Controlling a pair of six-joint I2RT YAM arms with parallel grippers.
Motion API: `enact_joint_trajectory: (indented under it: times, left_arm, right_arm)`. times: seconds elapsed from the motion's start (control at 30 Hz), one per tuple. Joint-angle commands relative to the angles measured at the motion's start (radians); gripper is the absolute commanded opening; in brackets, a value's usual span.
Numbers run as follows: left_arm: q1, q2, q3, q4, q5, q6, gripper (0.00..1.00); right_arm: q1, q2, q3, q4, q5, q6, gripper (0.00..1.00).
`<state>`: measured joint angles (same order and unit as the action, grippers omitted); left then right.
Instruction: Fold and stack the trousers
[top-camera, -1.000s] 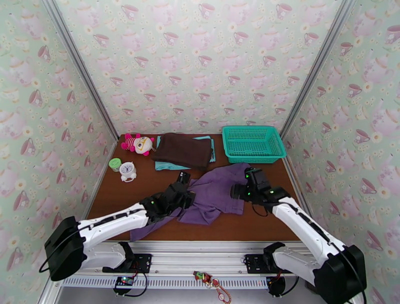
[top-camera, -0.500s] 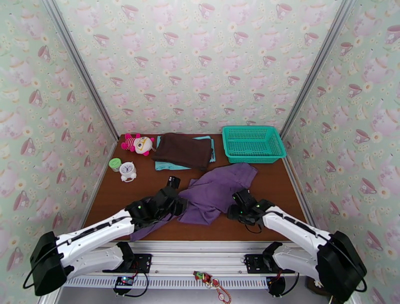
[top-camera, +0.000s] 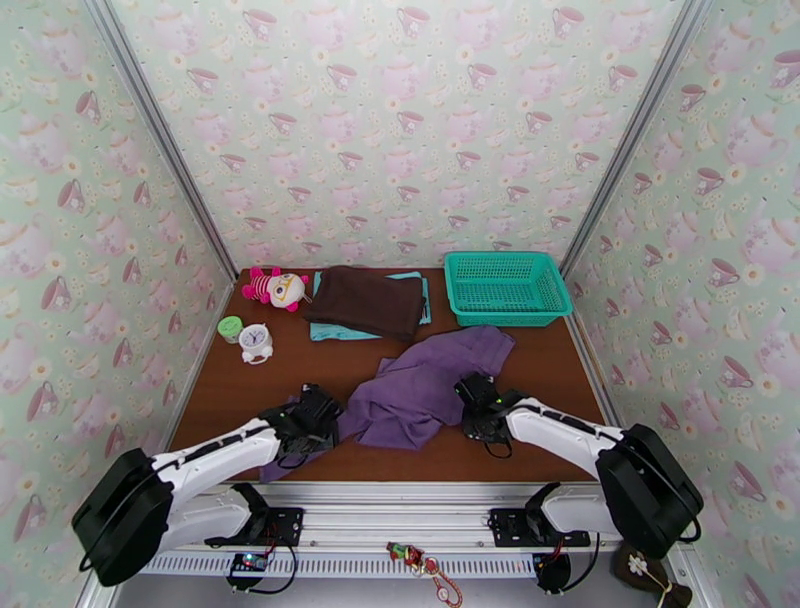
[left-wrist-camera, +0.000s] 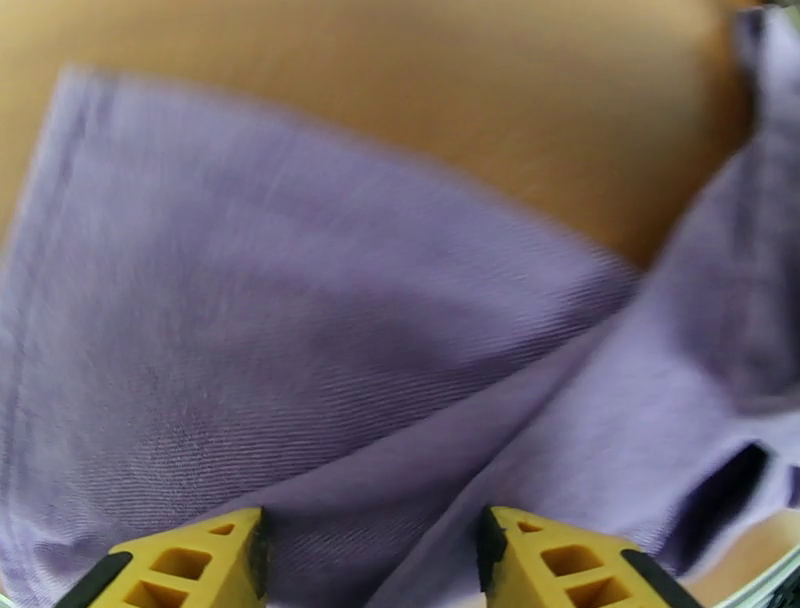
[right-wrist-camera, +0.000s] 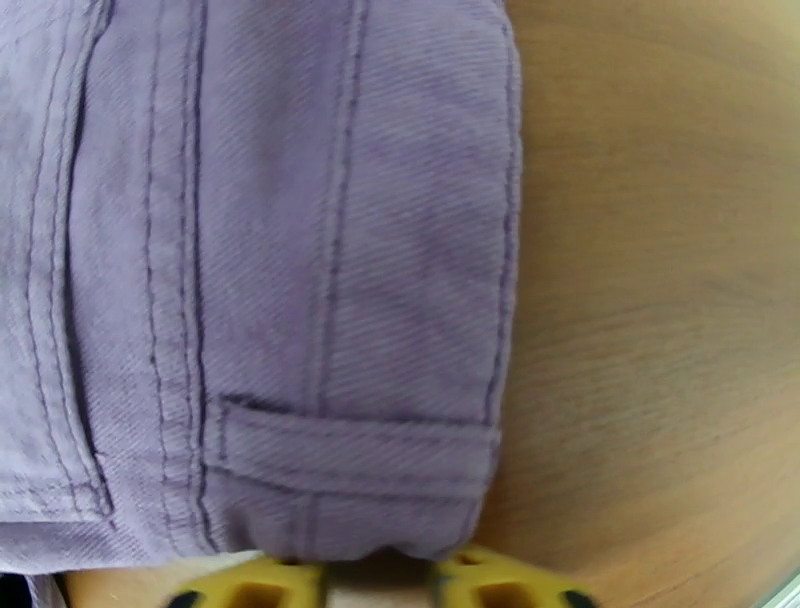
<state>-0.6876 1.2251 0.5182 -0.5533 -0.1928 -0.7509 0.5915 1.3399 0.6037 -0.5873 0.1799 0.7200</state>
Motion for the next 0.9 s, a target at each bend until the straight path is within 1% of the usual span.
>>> enact_joint_trajectory:
  times: [0.0,0.1,0.13,0.23,0.3,0.4,0.57,0.67,0.73,0.77,0.8,0.87]
  left_arm:
    - [0.008,0.089,0.001,0.079,0.076,0.001,0.58]
    - [0.015,0.132,0.011,0.084,0.031,-0.019,0.30]
    - [0.020,0.138,0.010,0.084,0.008,-0.027,0.23]
    - [0.046,0.128,0.020,0.068,-0.052,-0.040,0.11]
    - [0.067,0.094,0.033,0.060,-0.090,-0.036,0.07]
    - [0.113,0.046,0.079,0.042,-0.145,0.002,0.01]
    - [0.181,0.022,0.200,0.026,-0.224,0.103,0.00]
    - [0.235,0.058,0.295,0.014,-0.224,0.171,0.00]
    - [0.250,0.087,0.350,-0.007,-0.232,0.212,0.00]
    - [0.256,0.100,0.369,-0.009,-0.235,0.235,0.00]
    - [0.262,0.111,0.386,-0.004,-0.239,0.261,0.00]
    - [0.274,0.137,0.421,0.006,-0.242,0.311,0.00]
  right_arm:
    - [-0.031,0.007,0.005,0.093,-0.011,-0.025,0.00]
    - [-0.047,-0.057,0.046,0.015,0.015,-0.050,0.00]
    - [-0.054,-0.091,0.060,-0.017,0.026,-0.060,0.00]
    - [-0.086,-0.194,0.102,-0.106,0.045,-0.091,0.00]
    - [-0.118,-0.271,0.140,-0.175,0.061,-0.123,0.00]
    - [-0.163,-0.340,0.193,-0.238,0.075,-0.172,0.00]
    - [-0.171,-0.377,0.227,-0.285,0.046,-0.194,0.00]
    - [-0.171,-0.423,0.209,-0.294,0.049,-0.200,0.00]
    - [-0.172,-0.435,0.197,-0.268,0.004,-0.208,0.01]
    - [-0.171,-0.426,0.195,-0.255,-0.032,-0.206,0.18]
    - [-0.171,-0.409,0.193,-0.240,-0.073,-0.204,0.33]
    - [-0.167,-0.375,0.172,-0.194,-0.138,-0.192,0.50]
